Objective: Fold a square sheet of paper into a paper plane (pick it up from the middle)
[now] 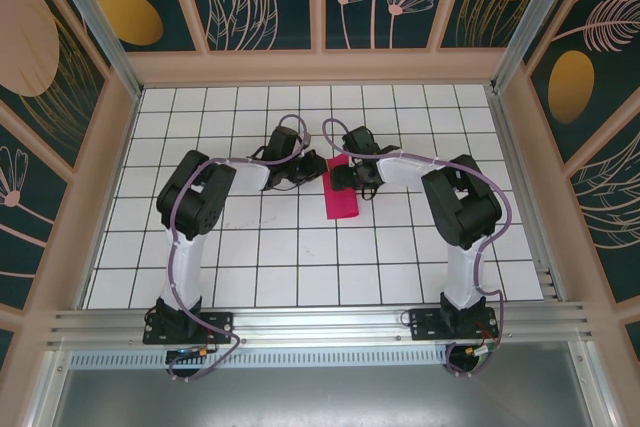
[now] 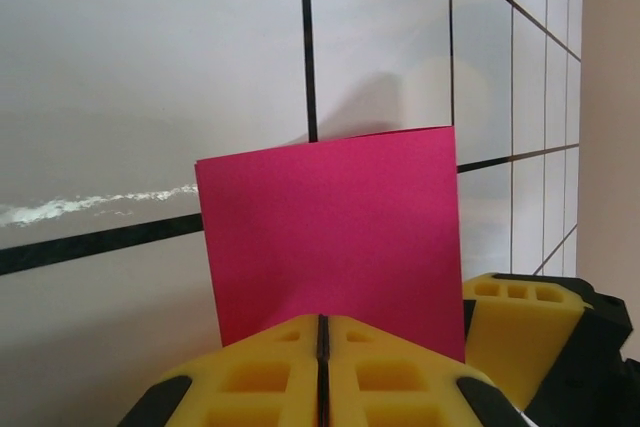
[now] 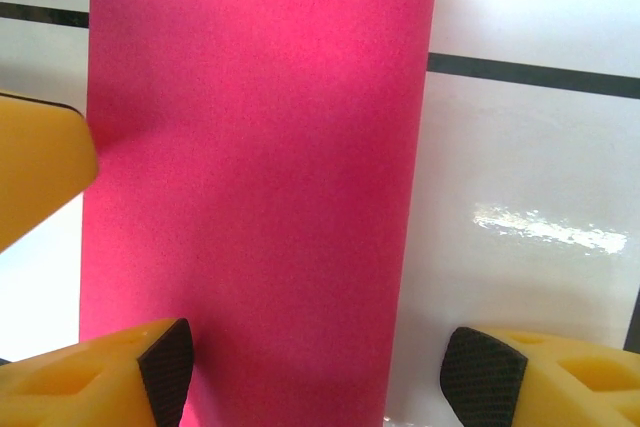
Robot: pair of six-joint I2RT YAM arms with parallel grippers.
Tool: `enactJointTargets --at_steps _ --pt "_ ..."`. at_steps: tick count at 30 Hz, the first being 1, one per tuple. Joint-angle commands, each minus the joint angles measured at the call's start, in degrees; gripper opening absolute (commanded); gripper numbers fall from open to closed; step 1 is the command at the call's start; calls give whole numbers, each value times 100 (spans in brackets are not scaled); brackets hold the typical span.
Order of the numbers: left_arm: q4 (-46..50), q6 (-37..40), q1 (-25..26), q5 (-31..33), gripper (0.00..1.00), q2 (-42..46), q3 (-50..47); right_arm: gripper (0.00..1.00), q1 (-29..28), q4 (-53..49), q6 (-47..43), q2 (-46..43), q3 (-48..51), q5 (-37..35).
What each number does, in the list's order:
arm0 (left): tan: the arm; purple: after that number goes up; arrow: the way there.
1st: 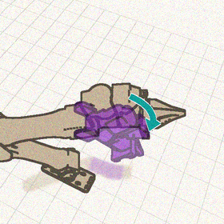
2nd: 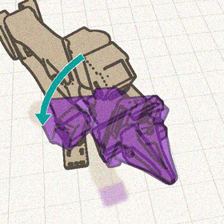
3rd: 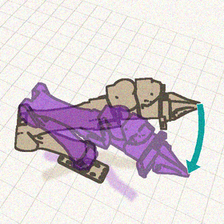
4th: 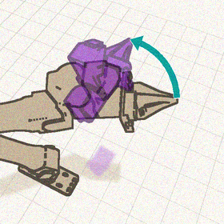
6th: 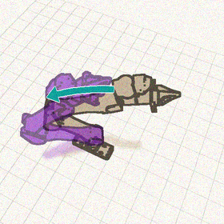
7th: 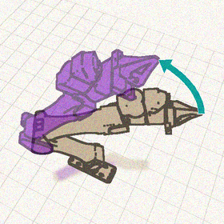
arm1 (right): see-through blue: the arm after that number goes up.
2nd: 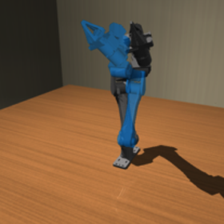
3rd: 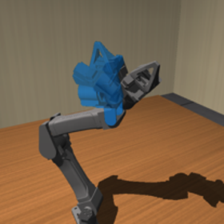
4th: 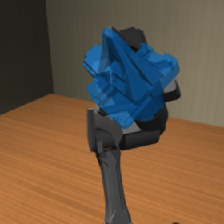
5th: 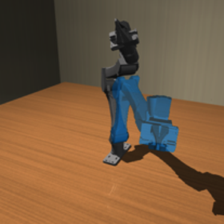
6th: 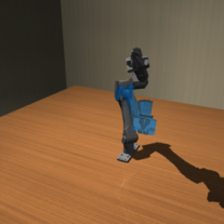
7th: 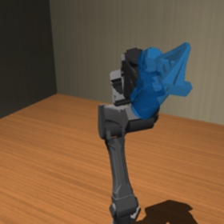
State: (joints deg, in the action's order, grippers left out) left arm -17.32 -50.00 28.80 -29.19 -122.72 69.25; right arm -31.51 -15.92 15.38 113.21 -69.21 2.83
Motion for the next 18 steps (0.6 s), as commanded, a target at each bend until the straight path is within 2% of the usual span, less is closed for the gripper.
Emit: enactJointTargets --at_steps 1,11,18 --pt "308 76 19 -61 11 -161 158 75 48 155 -1 1266 417 115" --pt "1403 372 36 465 8 -325 433 75 48 133 78 1117 400 239" --pt "2407 788 204 1049 6 -734 941 75 65 211 421 414 187 866"
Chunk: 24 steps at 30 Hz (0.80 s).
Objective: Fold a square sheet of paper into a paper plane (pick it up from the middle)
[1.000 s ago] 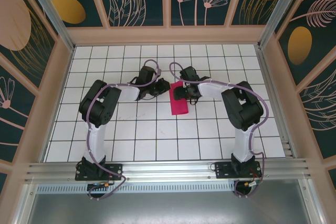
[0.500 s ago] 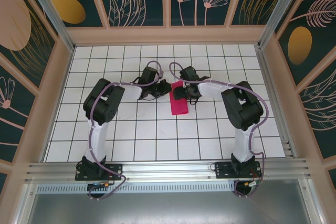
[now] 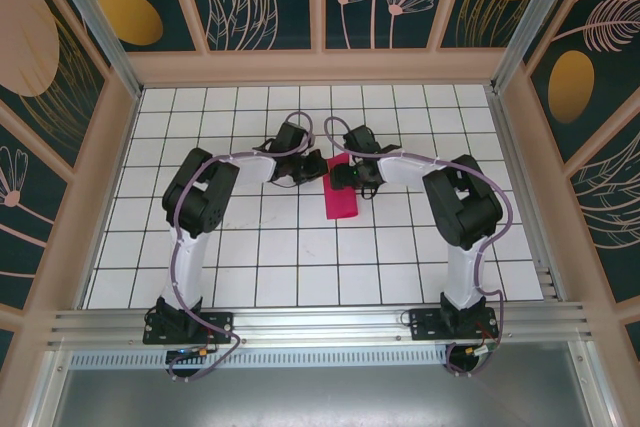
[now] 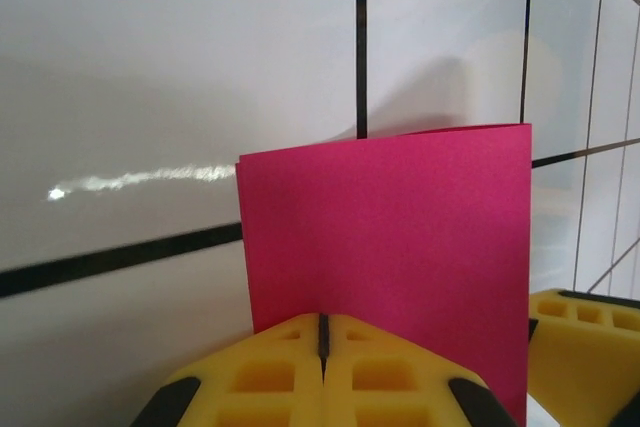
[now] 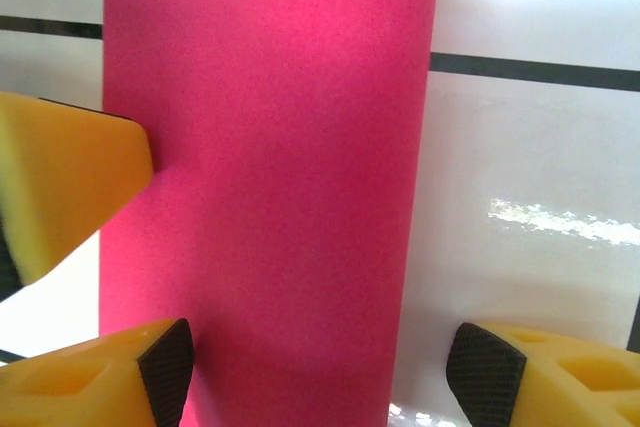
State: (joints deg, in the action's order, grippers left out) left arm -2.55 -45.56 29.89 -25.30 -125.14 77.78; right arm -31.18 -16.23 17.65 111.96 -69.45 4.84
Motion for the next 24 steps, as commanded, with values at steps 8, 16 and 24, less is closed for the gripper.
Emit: enactJointTargets --at_steps 8,16,24 --pt "1292 493 127 1166 4 -608 71 76 234 388 423 -156 365 1325" --pt "1248 452 134 1175 3 -617 36 66 331 193 472 -71 388 1410" --pt "1287 385 139 1282 3 -643 9 55 354 91 474 3 543 1349"
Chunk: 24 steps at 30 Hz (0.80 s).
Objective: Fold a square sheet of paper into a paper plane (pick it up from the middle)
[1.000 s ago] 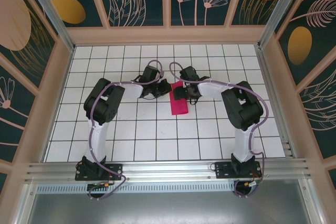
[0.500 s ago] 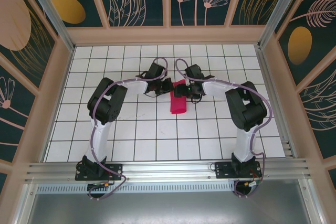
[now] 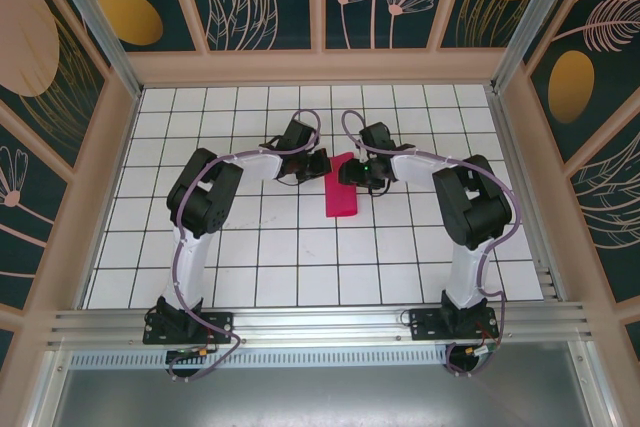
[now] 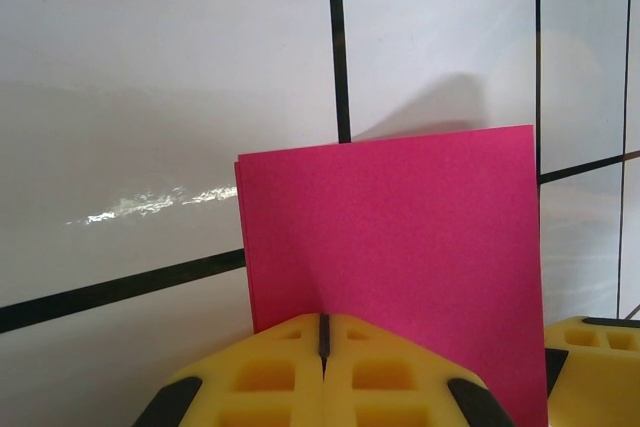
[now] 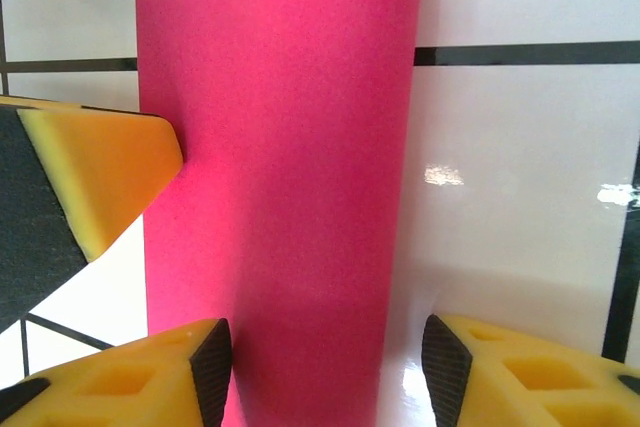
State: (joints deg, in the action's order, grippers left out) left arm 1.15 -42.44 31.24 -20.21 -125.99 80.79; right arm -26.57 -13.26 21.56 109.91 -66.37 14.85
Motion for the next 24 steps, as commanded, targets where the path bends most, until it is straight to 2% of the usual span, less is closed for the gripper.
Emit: enactJointTargets --at_steps 1,24 --pt "929 69 4 789 2 -558 -292 55 -103 -216 85 234 248 311" --pt "980 69 0 839 2 -628 -301 48 -340 -460 -170 623 252 -772"
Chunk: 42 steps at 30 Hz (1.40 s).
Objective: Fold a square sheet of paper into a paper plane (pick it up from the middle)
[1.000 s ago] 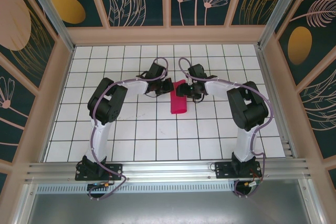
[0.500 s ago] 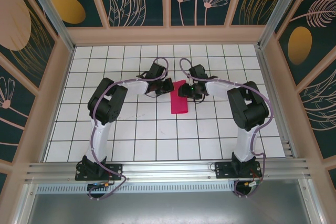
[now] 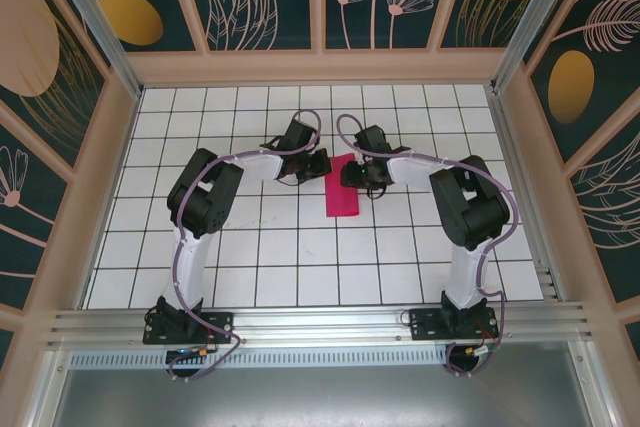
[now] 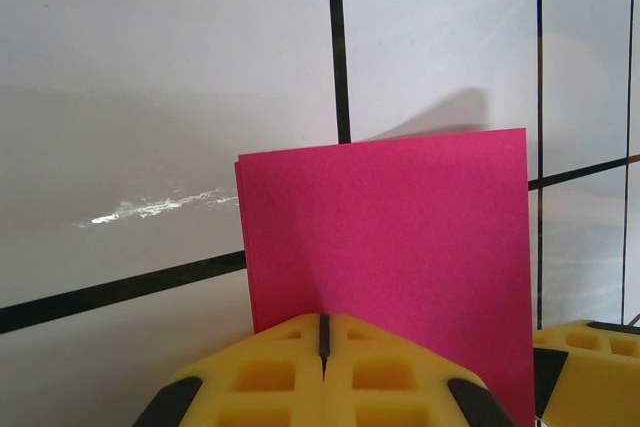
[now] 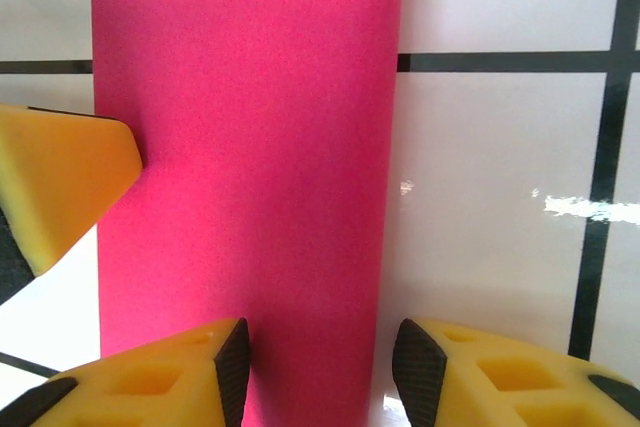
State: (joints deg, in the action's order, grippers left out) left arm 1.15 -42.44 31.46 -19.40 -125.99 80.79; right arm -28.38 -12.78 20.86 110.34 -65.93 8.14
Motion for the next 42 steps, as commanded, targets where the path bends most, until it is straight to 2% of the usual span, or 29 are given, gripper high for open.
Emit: enactJointTargets --at_steps 1,6,9,12,17,21,24,31,42 --pt "975 69 -18 762 2 -632 -302 48 -157 -528 -100 515 175 -90" --pt "975 56 -17 770 2 -650 -321 49 -124 -378 150 -326 76 85" --pt "976 43 -18 788 2 -663 -336 45 -124 -450 376 -756 41 -329" --pt "967 42 -18 785 2 -670 -352 39 -132 -296 469 -943 87 -213" --pt "958 22 -17 788 2 -681 -354 25 -194 45 676 -935 142 225" --pt "958 16 -18 780 2 -698 -345 14 -204 150 717 -609 -15 634" --pt "967 8 -24 781 1 -700 -345 10 -203 98 717 -289 -171 745" --pt "966 35 -18 777 1 -698 -363 8 -130 -82 575 30 -254 754" --pt "1019 91 -25 876 1 -723 -396 8 166 -201 40 87 8 1181"
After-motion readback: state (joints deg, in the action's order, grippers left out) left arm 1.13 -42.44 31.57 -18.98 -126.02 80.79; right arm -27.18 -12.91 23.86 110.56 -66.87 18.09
